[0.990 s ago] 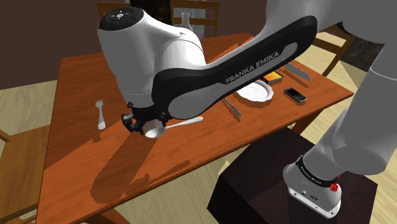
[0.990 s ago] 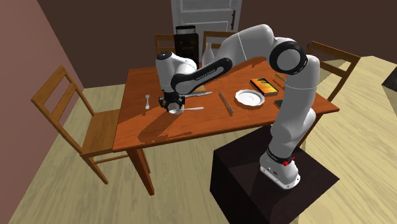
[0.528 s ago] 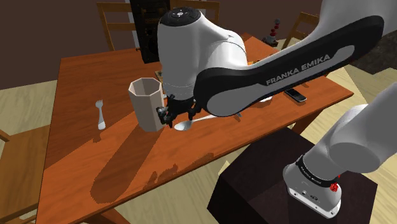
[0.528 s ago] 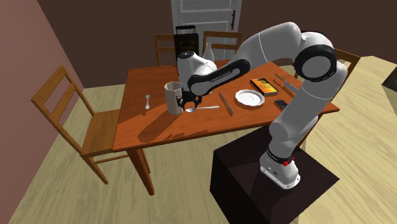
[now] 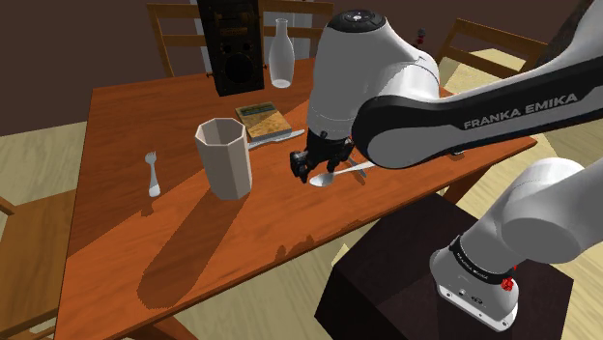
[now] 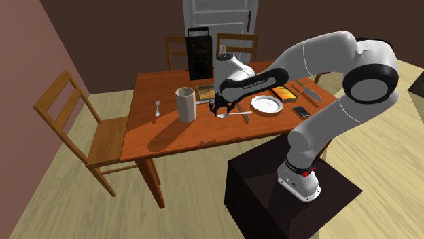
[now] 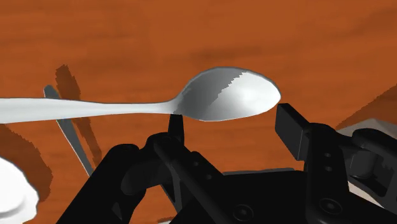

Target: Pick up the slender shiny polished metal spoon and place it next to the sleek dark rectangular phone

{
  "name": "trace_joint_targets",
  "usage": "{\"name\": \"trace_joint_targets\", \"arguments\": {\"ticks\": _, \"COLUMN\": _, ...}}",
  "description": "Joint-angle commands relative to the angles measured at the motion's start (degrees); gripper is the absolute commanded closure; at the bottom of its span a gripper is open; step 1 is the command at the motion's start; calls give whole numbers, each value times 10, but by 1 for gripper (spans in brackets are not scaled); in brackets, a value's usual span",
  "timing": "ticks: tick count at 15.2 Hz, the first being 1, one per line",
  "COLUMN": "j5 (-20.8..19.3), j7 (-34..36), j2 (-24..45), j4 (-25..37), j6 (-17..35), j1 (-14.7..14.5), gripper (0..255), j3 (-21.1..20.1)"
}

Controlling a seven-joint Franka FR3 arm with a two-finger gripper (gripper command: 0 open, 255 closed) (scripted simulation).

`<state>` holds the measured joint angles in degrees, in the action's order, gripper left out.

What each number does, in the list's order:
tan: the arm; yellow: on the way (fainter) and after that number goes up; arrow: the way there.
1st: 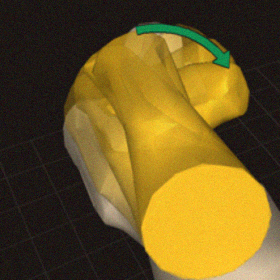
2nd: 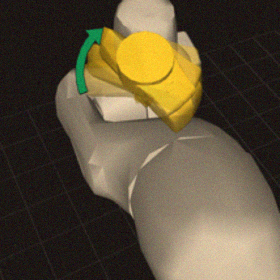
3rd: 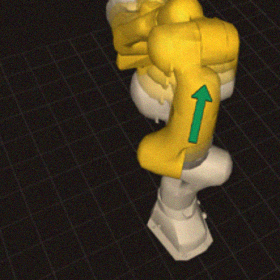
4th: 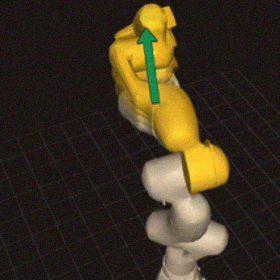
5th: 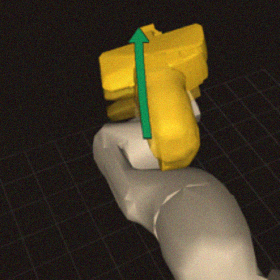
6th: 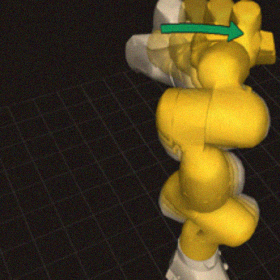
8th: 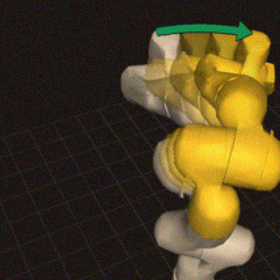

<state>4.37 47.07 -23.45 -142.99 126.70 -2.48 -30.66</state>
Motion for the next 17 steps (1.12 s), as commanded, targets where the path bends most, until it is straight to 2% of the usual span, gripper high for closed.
{"name": "trace_joint_targets", "arguments": {"ticks": 1, "j5": 13, "j7": -31, "j2": -38, "j4": -34, "j6": -3, "j1": -6, "gripper": 255, "j3": 24}}
{"name": "trace_joint_targets", "arguments": {"ticks": 5, "j5": 24, "j7": -89, "j2": -116, "j4": -101, "j6": -13, "j1": -15, "gripper": 255, "j3": 76}}
{"name": "trace_joint_targets", "arguments": {"ticks": 10, "j5": 13, "j7": -159, "j2": -212, "j4": -174, "j6": -36, "j1": -11, "gripper": 255, "j3": 142}}
{"name": "trace_joint_targets", "arguments": {"ticks": 14, "j5": -13, "j7": -216, "j2": -286, "j4": -221, "j6": -61, "j1": 9, "gripper": 255, "j3": 198}}
{"name": "trace_joint_targets", "arguments": {"ticks": 17, "j5": -40, "j7": -262, "j2": -336, "j4": -248, "j6": -82, "j1": 34, "gripper": 255, "j3": 242}}
